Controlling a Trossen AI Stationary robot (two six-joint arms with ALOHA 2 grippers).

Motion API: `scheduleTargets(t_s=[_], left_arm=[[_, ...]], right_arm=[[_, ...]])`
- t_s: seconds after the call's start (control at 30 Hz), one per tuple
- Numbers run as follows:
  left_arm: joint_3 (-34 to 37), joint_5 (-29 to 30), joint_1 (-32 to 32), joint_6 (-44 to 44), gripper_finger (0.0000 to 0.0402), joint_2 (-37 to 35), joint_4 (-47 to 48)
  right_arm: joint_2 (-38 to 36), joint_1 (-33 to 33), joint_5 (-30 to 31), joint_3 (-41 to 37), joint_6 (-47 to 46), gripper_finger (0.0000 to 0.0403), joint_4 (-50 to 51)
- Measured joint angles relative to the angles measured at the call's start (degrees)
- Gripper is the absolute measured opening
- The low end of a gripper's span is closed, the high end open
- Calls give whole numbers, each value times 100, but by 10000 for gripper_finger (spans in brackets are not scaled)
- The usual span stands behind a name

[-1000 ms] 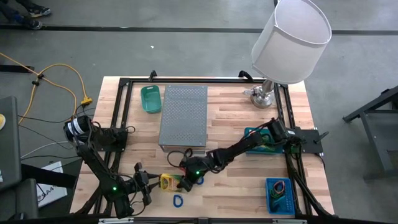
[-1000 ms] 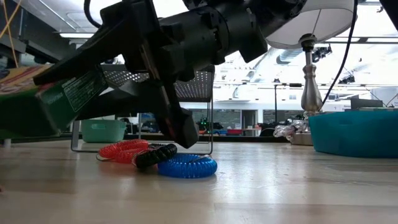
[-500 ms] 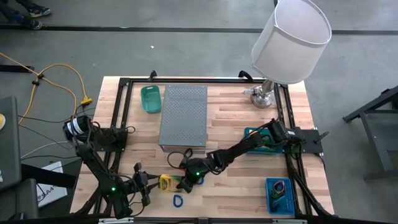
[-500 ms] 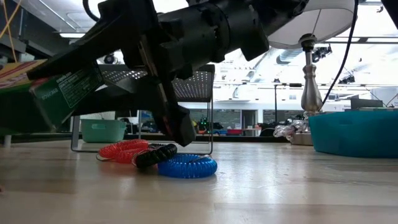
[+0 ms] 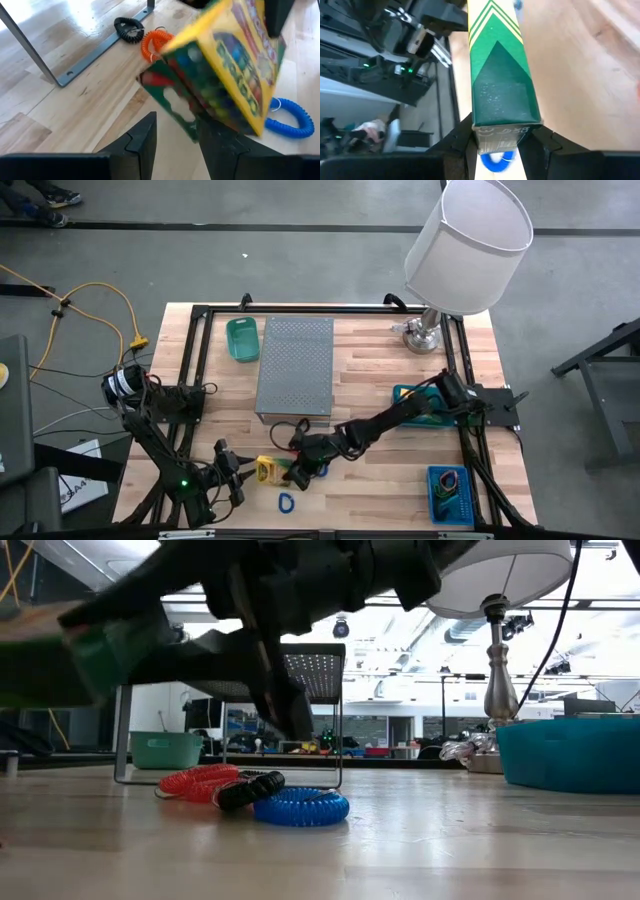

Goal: Pick & Place Office Desk Supplies
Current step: Put the crayon box into the blue bin

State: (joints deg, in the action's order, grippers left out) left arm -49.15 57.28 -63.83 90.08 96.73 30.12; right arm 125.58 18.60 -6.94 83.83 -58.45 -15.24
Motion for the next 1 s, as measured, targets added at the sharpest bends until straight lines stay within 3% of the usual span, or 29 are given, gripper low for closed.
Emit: scheduleTargets(t_s=[0.47,0.63,1.0], left_arm=[[7,-20,-4,180,132,7,136],[9,-24,-7,255,132,7,137],[15,-920,565,148,132,-6,102]], right_arm=[[-163,43,216,7,190,105,601],[-302,53,333,-11,385,105,1294],[-1424,533,1893,0,899,105,3409]])
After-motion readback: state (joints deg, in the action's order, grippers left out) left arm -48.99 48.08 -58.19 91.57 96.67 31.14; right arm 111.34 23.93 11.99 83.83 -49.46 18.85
